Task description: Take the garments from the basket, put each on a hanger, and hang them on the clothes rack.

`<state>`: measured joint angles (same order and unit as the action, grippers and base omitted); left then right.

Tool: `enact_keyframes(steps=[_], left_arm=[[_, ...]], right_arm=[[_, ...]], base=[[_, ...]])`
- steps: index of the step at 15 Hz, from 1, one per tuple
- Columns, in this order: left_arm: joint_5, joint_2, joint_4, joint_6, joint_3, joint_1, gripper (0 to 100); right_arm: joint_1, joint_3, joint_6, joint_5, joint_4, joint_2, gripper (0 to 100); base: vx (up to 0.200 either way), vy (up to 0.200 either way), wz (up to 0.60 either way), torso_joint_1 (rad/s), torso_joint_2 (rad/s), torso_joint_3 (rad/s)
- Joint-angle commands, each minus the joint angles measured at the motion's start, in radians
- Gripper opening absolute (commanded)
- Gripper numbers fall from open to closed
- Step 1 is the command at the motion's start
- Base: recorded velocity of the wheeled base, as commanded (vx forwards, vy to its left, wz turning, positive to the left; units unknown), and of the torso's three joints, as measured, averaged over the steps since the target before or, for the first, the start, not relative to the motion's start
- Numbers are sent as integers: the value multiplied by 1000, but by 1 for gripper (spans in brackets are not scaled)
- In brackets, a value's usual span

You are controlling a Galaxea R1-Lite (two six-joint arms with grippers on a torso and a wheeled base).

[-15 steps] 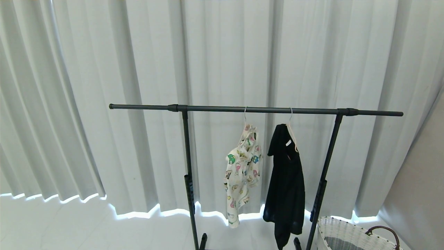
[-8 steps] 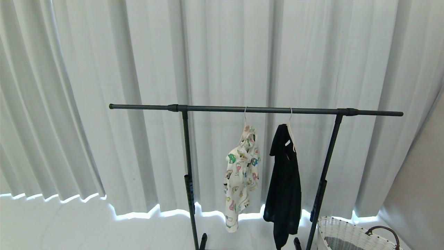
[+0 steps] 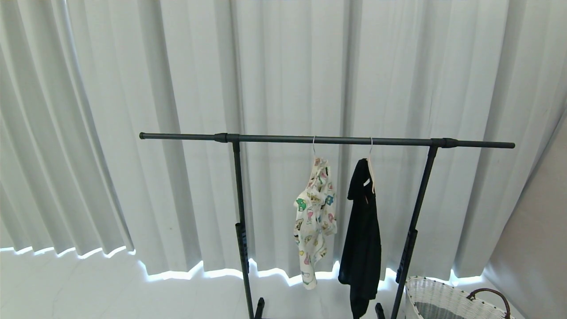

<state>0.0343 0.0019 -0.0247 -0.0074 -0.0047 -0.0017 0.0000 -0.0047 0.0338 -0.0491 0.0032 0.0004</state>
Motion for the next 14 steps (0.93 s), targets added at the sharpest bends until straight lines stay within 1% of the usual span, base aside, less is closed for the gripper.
enact_keyframes(steps=[1, 14], left_arm=[[1, 0, 0, 0, 0, 0, 100], [-1, 0, 0, 0, 0, 2, 100]], right_arm=[[0, 0, 0, 0, 0, 0, 100], [0, 0, 0, 0, 0, 0, 100]], base=[[0, 0, 0, 0, 0, 0], [0, 0, 0, 0, 0, 0]])
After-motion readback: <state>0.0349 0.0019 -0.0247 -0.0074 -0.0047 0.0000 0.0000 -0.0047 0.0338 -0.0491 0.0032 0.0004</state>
